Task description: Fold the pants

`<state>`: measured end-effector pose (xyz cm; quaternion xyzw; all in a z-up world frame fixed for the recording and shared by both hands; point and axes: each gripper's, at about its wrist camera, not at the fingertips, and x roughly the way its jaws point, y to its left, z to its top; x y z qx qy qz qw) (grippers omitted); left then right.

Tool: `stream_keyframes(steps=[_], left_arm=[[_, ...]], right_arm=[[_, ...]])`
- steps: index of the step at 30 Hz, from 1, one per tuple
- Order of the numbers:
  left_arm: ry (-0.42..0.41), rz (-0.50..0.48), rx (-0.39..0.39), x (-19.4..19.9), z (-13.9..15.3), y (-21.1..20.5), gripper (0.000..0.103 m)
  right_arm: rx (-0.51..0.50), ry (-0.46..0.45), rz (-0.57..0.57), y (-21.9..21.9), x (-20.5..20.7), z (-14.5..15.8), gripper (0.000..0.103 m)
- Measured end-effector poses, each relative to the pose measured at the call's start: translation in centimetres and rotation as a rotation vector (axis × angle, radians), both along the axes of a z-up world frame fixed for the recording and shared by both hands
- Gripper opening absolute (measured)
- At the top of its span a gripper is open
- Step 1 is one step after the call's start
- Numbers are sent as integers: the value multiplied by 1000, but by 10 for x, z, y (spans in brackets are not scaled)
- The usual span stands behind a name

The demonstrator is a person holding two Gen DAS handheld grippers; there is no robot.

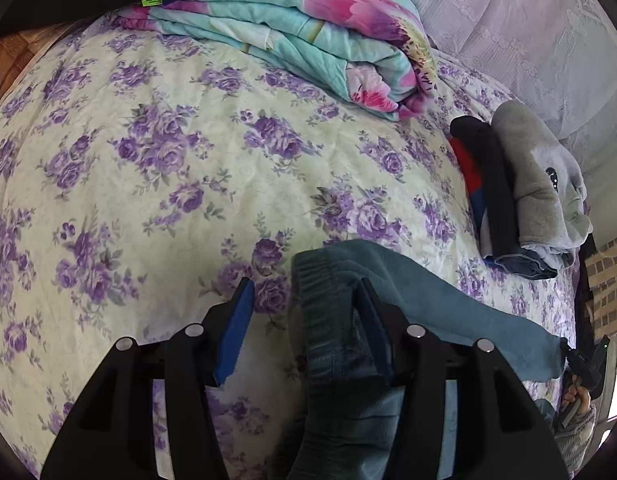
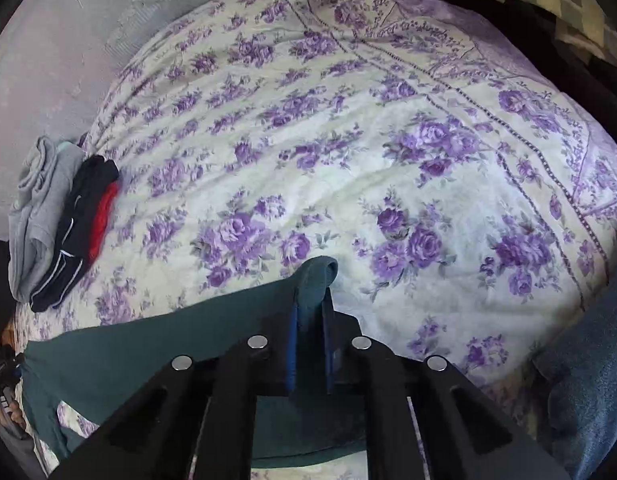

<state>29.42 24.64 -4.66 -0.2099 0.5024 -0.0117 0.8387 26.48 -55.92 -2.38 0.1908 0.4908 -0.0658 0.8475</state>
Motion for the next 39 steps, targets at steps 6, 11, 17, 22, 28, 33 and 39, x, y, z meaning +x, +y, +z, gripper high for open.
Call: stream_keyframes(steps=[6,11,17,22,28,33,39], left_arm=[[21,-27,-45,15,-7,-1,41],[20,-31,-111,22,-8,-4,20],[-83,-9,-108,26,24,2,20],[-44,-10,-23,47,10,-1,23],[-8,-14,-20,28,2,7,56],[-71,34,58,-19,35,31,82],[-70,-70,-13,-99,26,24,80]], right_arm=[[-25,-9,6,3,6,12,10],[-26,-36,-18,1,8,18,10],[-28,-94,-54,-4,19,33,10],[-16,-3,-61,-9,42,-3,15],[-16,-18,-94,-14,25,9,32],[-72,-74,-109,-21,-12,51,35],[-71,-155,-25,9,-85,79,54]])
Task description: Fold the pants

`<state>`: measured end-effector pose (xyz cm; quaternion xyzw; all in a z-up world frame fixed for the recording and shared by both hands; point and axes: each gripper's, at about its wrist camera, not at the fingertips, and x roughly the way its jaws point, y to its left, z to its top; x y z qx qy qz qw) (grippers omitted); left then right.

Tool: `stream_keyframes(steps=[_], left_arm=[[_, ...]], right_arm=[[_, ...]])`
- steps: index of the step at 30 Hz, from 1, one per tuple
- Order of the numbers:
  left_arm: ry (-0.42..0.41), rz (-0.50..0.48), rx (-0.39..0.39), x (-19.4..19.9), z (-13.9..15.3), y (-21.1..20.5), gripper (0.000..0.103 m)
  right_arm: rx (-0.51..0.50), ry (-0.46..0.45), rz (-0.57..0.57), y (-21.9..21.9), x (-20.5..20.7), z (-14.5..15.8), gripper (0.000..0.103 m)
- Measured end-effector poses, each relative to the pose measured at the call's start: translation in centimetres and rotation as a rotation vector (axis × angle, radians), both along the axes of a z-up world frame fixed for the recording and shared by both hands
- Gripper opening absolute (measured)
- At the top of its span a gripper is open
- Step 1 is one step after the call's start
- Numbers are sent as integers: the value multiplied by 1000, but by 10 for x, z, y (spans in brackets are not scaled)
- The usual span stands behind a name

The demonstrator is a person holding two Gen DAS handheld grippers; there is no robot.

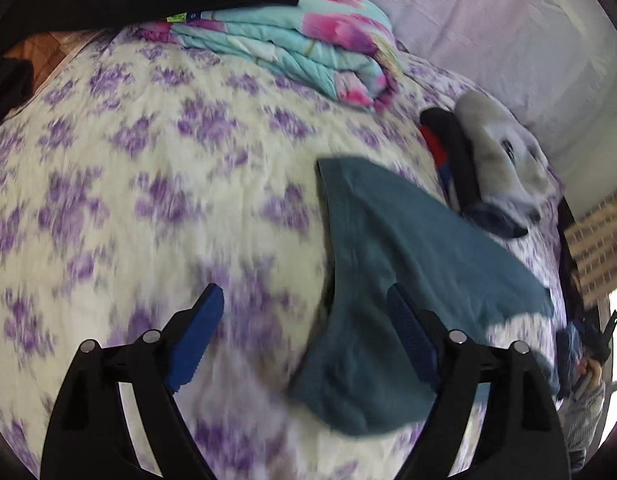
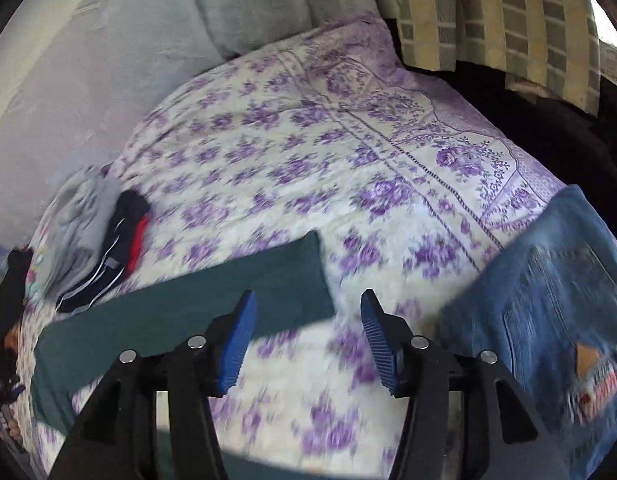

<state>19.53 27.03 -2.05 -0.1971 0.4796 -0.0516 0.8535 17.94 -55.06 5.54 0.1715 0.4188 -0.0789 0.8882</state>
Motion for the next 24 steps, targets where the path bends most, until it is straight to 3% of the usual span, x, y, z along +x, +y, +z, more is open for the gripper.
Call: stream_keyframes(steps=[3,6,8,10,13,15,18,20,24], left_arm=[[19,-12,-53,-28,-13,0,79],[62,-29,-104,-37,-30,-2,66],[61,-28,-139,-42,-36,-4,64],[48,-25,-186,-41,-39,-7,61],[35,-23,-305,-38,-46,-11,51],[35,-9,-326,-34,-51,-16,33],[27,12,-408,-37,-56,-15,17],[3,25,-410,-43,-53,-13,9],[-30,42,-401,-48,-46,-9,5]], right_arm=[[-1,-20,52,21,-36,4,55],[0,-36,74,36,-68,5,61],[-11,-44,75,45,-89,5,64],[-15,-58,62,49,-112,4,73],[25,-70,14,44,-141,-5,75],[64,-86,-10,40,-158,-11,75],[98,-84,-24,36,-177,-20,75],[111,-67,-35,34,-185,-27,75],[137,-32,-52,27,-200,-39,75]])
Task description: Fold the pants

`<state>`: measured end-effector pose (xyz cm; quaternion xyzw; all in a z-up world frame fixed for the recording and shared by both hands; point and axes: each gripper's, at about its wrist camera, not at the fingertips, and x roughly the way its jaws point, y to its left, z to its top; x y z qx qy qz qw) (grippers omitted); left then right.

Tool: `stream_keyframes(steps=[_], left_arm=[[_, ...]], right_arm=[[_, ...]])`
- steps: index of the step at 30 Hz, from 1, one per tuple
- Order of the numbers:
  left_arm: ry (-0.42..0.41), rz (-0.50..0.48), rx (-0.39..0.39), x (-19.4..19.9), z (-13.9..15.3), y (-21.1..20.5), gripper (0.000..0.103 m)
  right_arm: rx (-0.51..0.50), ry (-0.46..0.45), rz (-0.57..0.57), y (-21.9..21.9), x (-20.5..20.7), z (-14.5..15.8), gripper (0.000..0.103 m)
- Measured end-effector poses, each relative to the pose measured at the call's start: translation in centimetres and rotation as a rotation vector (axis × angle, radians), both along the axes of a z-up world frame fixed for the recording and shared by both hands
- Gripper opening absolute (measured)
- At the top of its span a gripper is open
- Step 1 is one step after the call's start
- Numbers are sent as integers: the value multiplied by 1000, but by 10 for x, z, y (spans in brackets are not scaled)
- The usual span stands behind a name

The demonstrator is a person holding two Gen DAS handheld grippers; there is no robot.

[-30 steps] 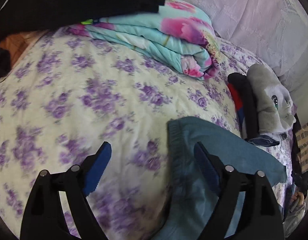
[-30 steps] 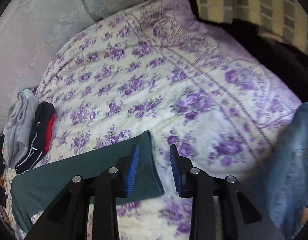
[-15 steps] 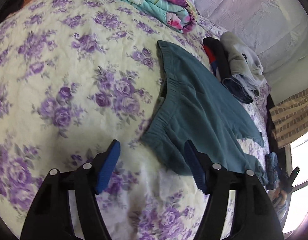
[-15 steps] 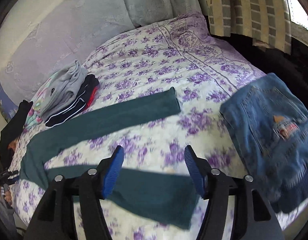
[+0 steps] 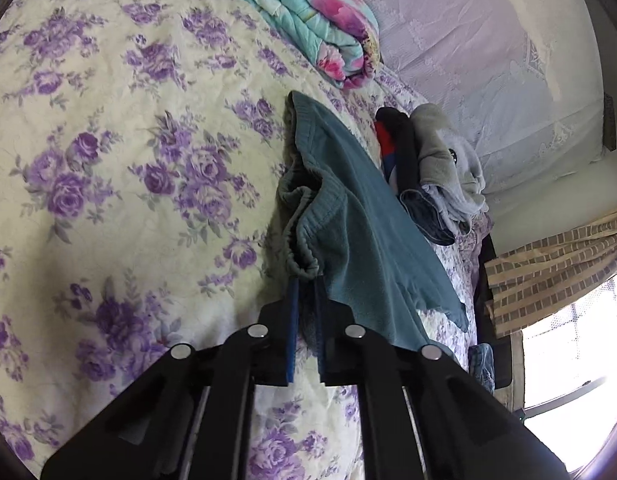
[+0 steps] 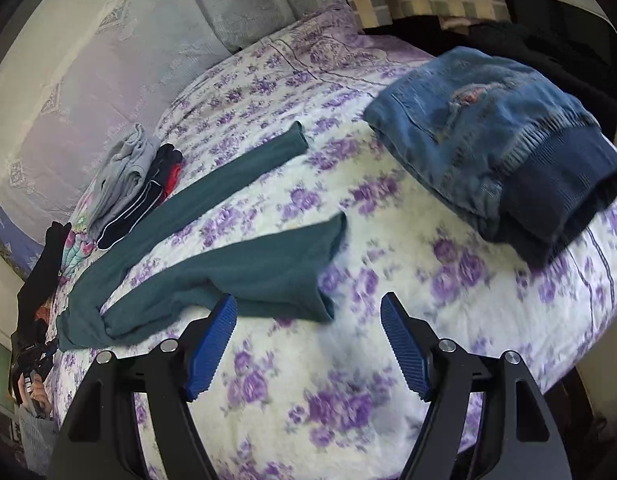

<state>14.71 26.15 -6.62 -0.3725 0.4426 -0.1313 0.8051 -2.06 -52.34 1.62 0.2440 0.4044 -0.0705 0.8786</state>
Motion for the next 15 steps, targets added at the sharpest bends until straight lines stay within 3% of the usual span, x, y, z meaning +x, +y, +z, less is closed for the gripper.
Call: stream_keyframes(steps=[5,9,13,14,15], left_arm=[[-6,16,2,-1,7,5,4],[-9,42,2,-2,12,13,4],[-6,58,1,-3,15,19,4],[2,53,2,-2,14,18,4],[11,50,8,-1,12,17,4]], right_arm=[[-26,-7,0,-1,-11,-11,73],[-58,-26,51,3,1,-16,66],[-23,14,104,5,17,-32,47],[-15,11,110,5,19,-34,39],[4,-1,115,5,21,-34,24]])
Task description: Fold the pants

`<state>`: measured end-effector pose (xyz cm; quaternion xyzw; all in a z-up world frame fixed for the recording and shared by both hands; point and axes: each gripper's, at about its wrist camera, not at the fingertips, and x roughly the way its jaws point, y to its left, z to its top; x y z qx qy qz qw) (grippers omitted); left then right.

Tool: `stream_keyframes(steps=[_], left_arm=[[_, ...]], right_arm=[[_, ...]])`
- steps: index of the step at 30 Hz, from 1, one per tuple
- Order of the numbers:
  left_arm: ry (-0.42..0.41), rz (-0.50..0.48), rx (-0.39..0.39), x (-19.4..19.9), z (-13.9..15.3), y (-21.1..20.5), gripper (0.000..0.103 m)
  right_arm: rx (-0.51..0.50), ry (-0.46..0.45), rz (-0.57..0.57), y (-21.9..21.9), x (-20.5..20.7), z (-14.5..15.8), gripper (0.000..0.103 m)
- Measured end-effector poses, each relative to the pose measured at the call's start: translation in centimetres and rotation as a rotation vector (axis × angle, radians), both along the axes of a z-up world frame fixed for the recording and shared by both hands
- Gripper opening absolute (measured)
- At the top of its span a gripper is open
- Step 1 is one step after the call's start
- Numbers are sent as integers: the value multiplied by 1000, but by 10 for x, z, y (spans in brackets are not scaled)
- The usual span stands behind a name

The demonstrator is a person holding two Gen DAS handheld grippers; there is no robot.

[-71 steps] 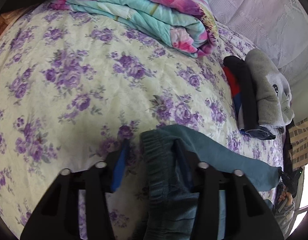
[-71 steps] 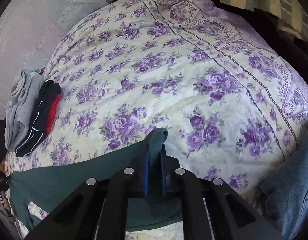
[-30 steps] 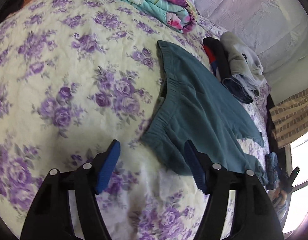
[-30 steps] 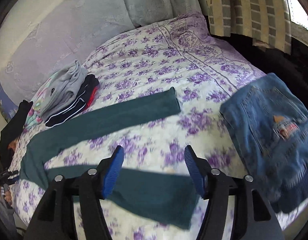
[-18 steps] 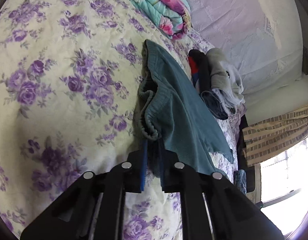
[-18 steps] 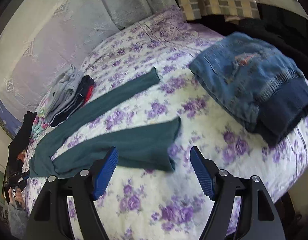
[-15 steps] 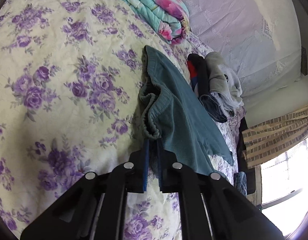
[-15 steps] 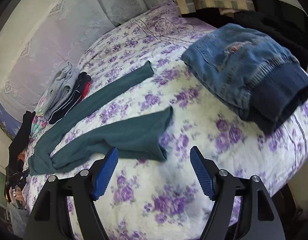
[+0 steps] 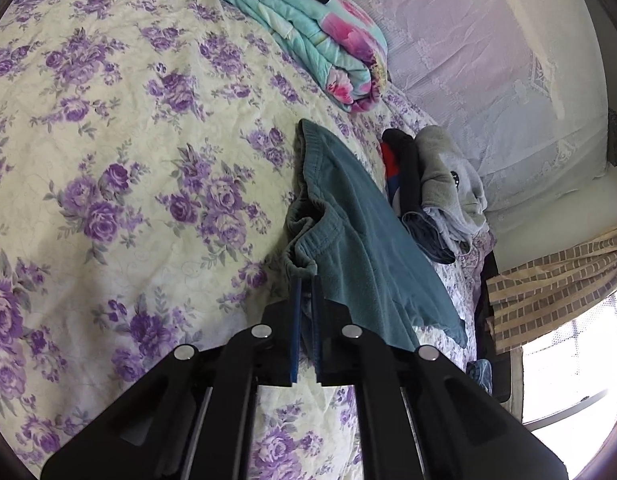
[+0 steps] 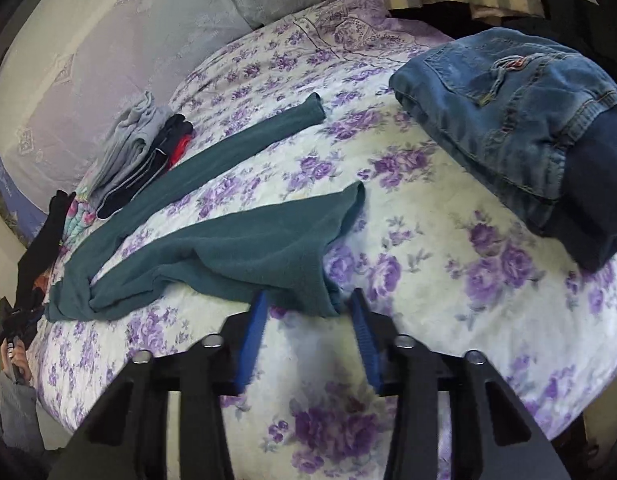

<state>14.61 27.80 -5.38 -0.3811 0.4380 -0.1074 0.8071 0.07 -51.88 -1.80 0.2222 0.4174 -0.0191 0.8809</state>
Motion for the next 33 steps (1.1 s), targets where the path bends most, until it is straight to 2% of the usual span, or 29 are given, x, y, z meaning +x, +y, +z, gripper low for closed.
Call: stream_keyframes(steps=[1,5,6,7,9,11,13,16,17,18,20,22,27,33], left_arm=[[10,-5,11,1,-2,-2,4],[26,5,18,-4,-10,-5,4],[29,14,26,-7,-10,-5,8],[33,26,37,-9,-11,-6,13],[36,39,56,-12,-12,-8,41],[28,40,70,-10,-12,-12,50],[24,32,66,-3,-13,-15,50],[25,32,61,8,-15,-21,50],[25,33,61,11,-15,-22,49],[22,33,55,13,-16,-22,43],[25,32,39,16,-18,-22,31],[33,33,10,18,-21,-20,29],[24,37,-21,10,-19,-18,10],[8,80,-11,-15,-9,-6,9]], right_arm=[[38,-3,7,-2,2,-1,10],[144,-61,3,-8,-2,13,6],[184,-86,-4,-10,-4,20,6],[215,-111,-13,-14,-6,28,6],[271,-166,-36,-24,-8,50,6],[305,-205,-46,-33,-8,69,6],[316,-229,-62,-40,-4,88,6],[269,-238,-72,-42,-3,105,6],[262,-238,-71,-42,-3,108,6],[257,-238,-72,-42,-5,109,6],[255,-228,-76,-43,-6,107,6],[256,-214,-88,-43,-9,101,6],[287,-186,-118,-48,-9,82,6],[296,-190,-125,-52,-12,79,6]])
